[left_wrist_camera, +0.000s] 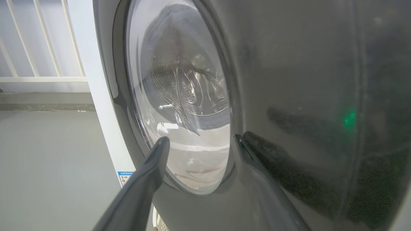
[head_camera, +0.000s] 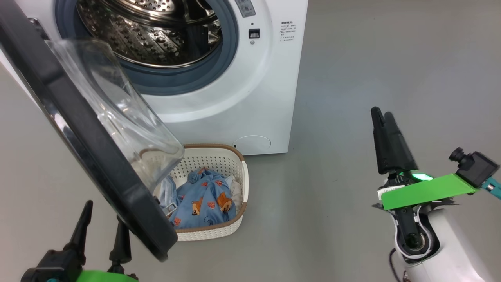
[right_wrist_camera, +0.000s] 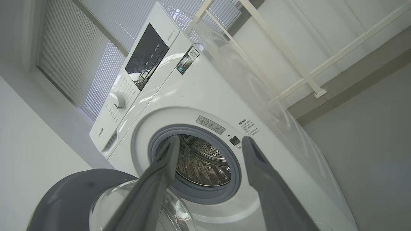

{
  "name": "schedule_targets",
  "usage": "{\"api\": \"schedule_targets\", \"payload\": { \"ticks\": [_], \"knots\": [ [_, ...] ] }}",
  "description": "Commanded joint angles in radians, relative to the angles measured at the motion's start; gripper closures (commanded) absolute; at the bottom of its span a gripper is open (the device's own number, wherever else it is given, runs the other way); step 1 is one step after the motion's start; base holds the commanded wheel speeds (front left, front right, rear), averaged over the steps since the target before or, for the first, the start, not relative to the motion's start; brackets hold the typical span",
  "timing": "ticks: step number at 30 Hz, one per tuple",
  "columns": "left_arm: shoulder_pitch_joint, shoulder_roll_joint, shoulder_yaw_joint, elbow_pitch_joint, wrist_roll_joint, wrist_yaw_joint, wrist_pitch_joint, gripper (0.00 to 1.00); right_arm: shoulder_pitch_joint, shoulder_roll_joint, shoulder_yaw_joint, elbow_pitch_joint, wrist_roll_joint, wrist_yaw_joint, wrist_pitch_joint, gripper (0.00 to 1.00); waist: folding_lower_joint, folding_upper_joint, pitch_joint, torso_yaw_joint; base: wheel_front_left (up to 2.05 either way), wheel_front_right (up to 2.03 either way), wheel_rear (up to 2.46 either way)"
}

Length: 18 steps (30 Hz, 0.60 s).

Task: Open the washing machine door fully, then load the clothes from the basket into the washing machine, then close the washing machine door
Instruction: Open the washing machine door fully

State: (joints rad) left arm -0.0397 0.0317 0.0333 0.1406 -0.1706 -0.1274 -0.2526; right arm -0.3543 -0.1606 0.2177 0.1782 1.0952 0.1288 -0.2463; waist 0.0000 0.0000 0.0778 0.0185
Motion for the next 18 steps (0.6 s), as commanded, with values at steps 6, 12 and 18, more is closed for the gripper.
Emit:
{"api": "schedule_targets", "payload": {
  "ticks": [6, 12, 18],
  "knots": [
    [0.000, 0.018, 0.028, -0.035, -0.007, -0.003, -0.009, 0.00, 0.021, 0.039, -0.129, -0.089, -0.464, 0.002, -0.015, 0.00, 0.0000, 0.0000, 0.007, 0.002, 0.00, 0.00, 0.00],
    [-0.001, 0.018, 0.036, -0.041, -0.008, -0.003, -0.009, 0.00, 0.134, 0.069, -0.189, -0.181, -0.712, 0.002, -0.015, 0.00, 0.0000, 0.0000, 0.013, 0.001, 0.00, 0.00, 0.00],
    [-0.001, 0.018, 0.045, -0.047, -0.008, -0.003, -0.009, 0.00, 0.235, 0.084, -0.227, -0.216, -0.828, 0.002, -0.015, 0.00, 0.0000, 0.0000, 0.014, -0.004, 0.00, 0.00, 0.00]
  ]
}}
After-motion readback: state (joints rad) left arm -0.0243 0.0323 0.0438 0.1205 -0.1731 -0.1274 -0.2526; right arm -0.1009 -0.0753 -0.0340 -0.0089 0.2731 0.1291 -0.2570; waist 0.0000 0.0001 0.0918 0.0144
